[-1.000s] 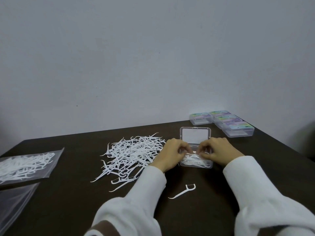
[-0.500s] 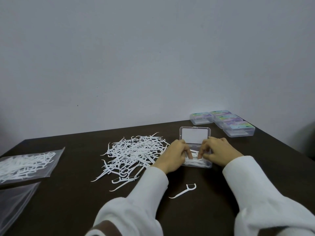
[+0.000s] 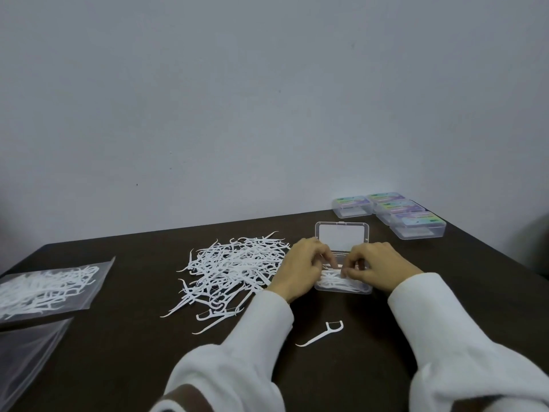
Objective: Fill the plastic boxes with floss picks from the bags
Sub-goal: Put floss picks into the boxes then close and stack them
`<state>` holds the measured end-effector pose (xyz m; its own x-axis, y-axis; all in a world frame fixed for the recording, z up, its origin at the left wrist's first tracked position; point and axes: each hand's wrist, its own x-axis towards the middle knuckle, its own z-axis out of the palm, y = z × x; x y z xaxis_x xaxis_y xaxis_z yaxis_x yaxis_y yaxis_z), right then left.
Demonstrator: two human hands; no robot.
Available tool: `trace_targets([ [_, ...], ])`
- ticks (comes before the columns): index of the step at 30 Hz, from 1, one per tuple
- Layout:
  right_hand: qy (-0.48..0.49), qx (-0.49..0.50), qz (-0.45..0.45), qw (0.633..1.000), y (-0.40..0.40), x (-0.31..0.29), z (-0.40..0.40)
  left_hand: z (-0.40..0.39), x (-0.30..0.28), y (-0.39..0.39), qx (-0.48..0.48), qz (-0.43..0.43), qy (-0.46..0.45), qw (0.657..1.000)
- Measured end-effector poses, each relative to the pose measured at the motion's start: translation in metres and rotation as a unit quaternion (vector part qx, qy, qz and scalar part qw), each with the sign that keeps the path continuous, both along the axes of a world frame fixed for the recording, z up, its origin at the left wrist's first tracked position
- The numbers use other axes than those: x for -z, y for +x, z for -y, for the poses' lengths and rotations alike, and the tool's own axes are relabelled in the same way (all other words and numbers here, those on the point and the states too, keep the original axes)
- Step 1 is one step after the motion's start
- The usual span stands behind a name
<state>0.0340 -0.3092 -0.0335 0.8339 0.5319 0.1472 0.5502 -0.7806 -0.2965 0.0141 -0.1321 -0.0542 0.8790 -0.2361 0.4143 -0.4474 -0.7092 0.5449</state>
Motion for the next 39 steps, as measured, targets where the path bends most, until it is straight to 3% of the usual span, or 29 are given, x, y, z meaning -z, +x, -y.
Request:
trace_targets([
  [9,0.001,0.024,0.022,0.999,-0.002,-0.003,-0.001,-0.003,0.000,0.000,-0.003,0.001,0.012,1.000],
  [16,0.073,-0.011,0.060,0.995,-0.020,-0.007,-0.008,-0.014,-0.008,-0.011,-0.001,-0.025,-0.066,0.998],
  [19,0.117,-0.078,-0.049,0.989,-0.036,-0.014,-0.011,-0.031,-0.012,-0.022,-0.003,-0.033,-0.076,0.997],
  [21,0.064,-0.126,-0.130,0.981,-0.047,-0.014,-0.016,-0.048,-0.013,-0.031,-0.017,-0.036,-0.094,0.995],
  [23,0.022,-0.152,-0.153,0.976,-0.053,-0.009,-0.021,-0.064,-0.015,-0.039,-0.032,-0.040,-0.099,0.994],
  [27,-0.006,-0.156,-0.122,0.980,-0.052,-0.008,-0.033,-0.096,-0.021,-0.057,-0.065,-0.053,-0.074,0.994],
  [31,-0.075,-0.168,-0.013,0.983,-0.050,-0.010,-0.060,-0.126,-0.021,-0.075,-0.096,-0.063,-0.041,0.993],
  [34,-0.113,-0.166,0.048,0.978,-0.046,-0.009,-0.085,-0.149,-0.019,-0.085,-0.109,-0.117,0.025,0.987],
  [39,-0.066,-0.109,-0.014,0.992,-0.032,-0.001,-0.114,-0.171,-0.011,-0.089,-0.123,-0.222,0.068,0.965],
])
